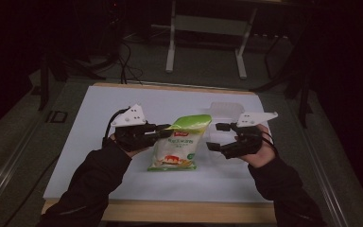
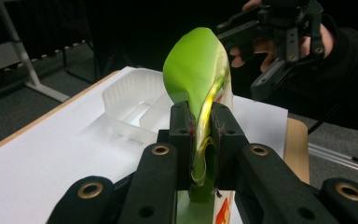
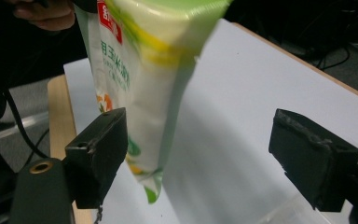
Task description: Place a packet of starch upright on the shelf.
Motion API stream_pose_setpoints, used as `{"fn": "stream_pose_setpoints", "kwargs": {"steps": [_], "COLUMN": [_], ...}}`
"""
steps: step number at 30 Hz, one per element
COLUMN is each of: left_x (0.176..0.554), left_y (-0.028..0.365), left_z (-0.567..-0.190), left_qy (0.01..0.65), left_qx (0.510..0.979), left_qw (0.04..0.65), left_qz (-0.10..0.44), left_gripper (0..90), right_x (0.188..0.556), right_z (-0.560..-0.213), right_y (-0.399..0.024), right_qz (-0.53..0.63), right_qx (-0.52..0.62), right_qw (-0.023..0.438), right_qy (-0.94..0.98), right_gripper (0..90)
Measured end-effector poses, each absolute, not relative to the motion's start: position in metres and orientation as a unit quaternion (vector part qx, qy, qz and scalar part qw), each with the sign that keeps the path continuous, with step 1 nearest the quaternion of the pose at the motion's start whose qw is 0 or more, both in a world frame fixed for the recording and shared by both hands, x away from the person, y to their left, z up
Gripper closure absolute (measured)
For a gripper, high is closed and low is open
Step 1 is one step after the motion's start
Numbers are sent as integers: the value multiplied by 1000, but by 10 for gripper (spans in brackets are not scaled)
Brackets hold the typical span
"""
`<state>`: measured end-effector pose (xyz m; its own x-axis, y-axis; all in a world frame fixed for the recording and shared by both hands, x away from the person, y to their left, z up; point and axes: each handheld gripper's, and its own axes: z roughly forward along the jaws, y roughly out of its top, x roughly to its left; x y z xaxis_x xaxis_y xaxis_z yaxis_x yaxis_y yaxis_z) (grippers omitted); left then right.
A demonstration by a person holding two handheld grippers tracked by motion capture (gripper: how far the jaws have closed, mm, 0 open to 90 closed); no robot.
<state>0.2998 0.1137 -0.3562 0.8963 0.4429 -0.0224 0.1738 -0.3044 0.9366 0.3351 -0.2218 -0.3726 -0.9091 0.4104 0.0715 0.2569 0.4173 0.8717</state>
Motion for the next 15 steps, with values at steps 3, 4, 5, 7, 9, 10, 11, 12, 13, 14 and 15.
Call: {"fn": "stream_pose_setpoints", "kwargs": {"steps": [3, 4, 5, 7, 9, 10, 11, 12, 13, 14, 15], "left_x": [299, 298, 299, 298, 297, 298, 297, 297, 298, 297, 297], "left_y": [110, 109, 108, 106, 105, 104, 103, 103, 103, 102, 102], "left_z": [-357, -357, -357, -358, -358, -358, -357, -357, -356, -355, -355], "left_qy": [188, 188, 187, 186, 187, 184, 183, 184, 182, 183, 184], "left_qx": [802, 802, 803, 802, 802, 802, 801, 798, 797, 795, 794], "left_qw": [554, 555, 554, 556, 556, 557, 559, 563, 565, 568, 570], "left_qz": [120, 120, 115, 116, 116, 112, 114, 112, 108, 111, 108], "left_gripper": [819, 820, 819, 819, 819, 819, 819, 819, 819, 820, 819], "right_x": [338, 339, 340, 341, 342, 342, 342, 343, 343, 344, 345], "right_z": [-371, -371, -371, -370, -369, -369, -369, -369, -370, -371, -372], "right_y": [-210, -207, -204, -199, -195, -193, -191, -189, -187, -186, -185], "right_qz": [492, 489, 488, 483, 483, 483, 480, 476, 472, 470, 471], "right_qx": [187, 182, 179, 175, 170, 166, 165, 163, 163, 164, 164], "right_qw": [66, 60, 58, 53, 45, 41, 42, 37, 33, 31, 21], "right_qy": [848, 851, 853, 857, 858, 859, 861, 863, 866, 867, 866], "right_gripper": [194, 195, 203, 206, 222, 230, 253, 282, 319, 337, 376]}}
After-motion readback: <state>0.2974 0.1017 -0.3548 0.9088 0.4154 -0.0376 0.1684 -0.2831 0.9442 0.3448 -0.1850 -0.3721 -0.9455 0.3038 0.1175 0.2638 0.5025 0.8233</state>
